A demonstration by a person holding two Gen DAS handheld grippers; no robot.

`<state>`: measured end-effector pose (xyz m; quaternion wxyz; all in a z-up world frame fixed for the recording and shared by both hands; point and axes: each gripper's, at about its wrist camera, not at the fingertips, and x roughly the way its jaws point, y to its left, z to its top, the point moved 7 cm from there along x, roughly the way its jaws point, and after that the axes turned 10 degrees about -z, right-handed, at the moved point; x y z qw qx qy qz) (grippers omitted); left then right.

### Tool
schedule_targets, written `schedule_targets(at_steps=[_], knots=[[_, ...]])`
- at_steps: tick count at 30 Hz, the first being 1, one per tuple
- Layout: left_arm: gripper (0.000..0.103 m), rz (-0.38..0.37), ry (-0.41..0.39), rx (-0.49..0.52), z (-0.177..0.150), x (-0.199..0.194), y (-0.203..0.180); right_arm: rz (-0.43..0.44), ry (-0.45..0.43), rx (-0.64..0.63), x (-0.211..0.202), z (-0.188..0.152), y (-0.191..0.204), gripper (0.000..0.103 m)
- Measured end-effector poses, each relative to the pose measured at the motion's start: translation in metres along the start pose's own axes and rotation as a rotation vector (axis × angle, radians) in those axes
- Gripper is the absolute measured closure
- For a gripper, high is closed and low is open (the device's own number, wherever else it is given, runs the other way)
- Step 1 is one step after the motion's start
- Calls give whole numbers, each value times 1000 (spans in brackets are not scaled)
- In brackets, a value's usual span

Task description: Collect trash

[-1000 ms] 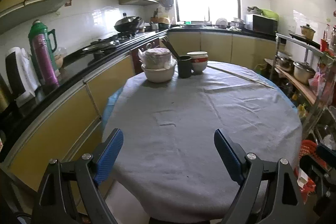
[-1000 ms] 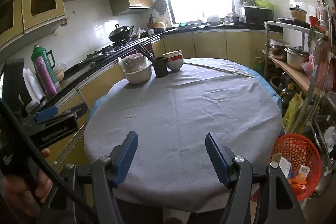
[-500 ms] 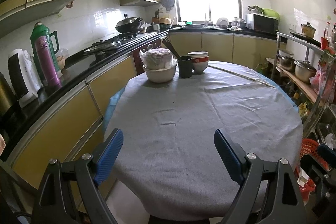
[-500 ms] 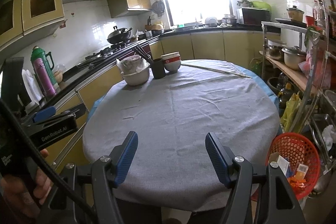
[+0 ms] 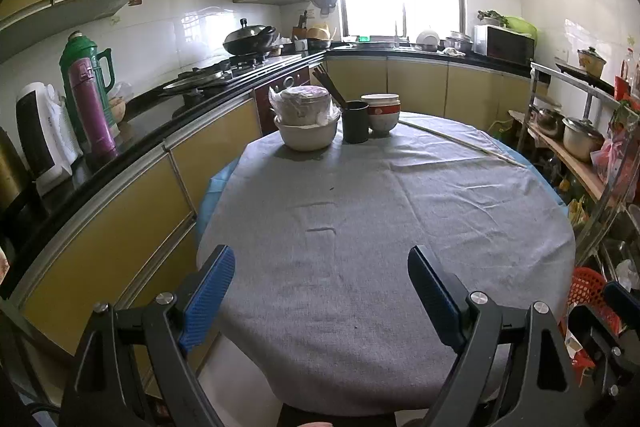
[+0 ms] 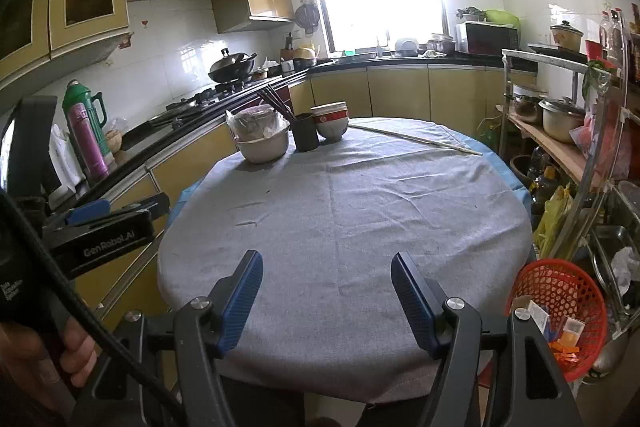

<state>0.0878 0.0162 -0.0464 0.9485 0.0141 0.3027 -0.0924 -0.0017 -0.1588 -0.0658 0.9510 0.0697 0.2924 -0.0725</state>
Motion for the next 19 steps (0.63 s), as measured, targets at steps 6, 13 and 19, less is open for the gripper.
schedule_targets(at_steps=[6,13,19], knots=[[14,-3,7,2,-1,1,-1,2,1,-4,0,0,1,32],[14,-7,18,4,-2,5,0,13,7,-21,15,6,6,32],[14,-70,38,-22,-3,23,3,3,52,-17,55,10,-2,32]])
